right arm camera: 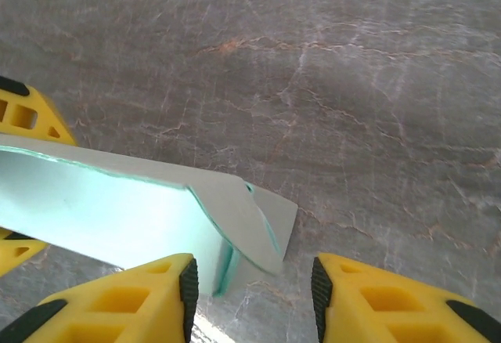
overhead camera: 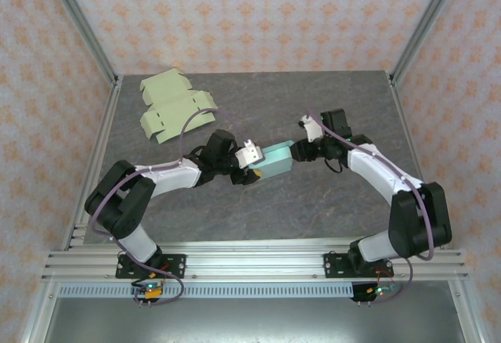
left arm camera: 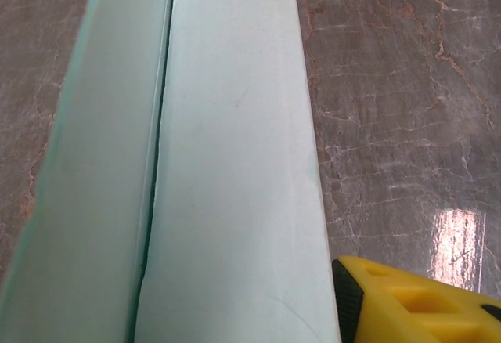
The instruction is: Fold the paper box
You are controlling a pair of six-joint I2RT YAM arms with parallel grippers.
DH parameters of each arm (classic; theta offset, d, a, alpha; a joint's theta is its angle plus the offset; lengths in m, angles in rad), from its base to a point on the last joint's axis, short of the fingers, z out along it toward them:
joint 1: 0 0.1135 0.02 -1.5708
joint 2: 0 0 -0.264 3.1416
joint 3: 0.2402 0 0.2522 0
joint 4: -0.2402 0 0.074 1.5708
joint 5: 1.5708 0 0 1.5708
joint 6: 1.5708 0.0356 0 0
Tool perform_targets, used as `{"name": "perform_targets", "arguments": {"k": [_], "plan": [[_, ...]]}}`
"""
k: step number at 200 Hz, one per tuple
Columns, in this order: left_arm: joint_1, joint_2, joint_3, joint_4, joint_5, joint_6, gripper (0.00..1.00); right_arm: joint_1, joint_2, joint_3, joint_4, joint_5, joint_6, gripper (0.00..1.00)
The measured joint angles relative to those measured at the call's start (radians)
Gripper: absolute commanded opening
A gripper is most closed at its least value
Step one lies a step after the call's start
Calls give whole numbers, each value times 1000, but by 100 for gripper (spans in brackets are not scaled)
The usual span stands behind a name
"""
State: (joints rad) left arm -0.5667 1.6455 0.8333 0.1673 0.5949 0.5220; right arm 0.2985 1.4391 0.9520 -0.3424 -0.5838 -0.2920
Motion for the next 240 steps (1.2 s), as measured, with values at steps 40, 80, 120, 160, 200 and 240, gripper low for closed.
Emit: {"name": "perform_targets", "arguments": {"k": [40,80,120,160,200,240], "plan": [[0,0,8,-8,0,6,55,8,45,73,-8,2,-67,26],[5,0,13,-23,1,18,54,11,51,96,-29,-6,-100,10],[26,0,23,-29,-1,18,55,18,51,100,-46,4,-66,3],[28,0,48,-35,-37,-14,60,92,17,73,-12,148,142,2],[28,0,40,-16,-77,-71,62,203,-49,-2,49,353,345,0],[26,-20,3,29,-149,-151,77,259,-68,-53,117,491,434,0]]}}
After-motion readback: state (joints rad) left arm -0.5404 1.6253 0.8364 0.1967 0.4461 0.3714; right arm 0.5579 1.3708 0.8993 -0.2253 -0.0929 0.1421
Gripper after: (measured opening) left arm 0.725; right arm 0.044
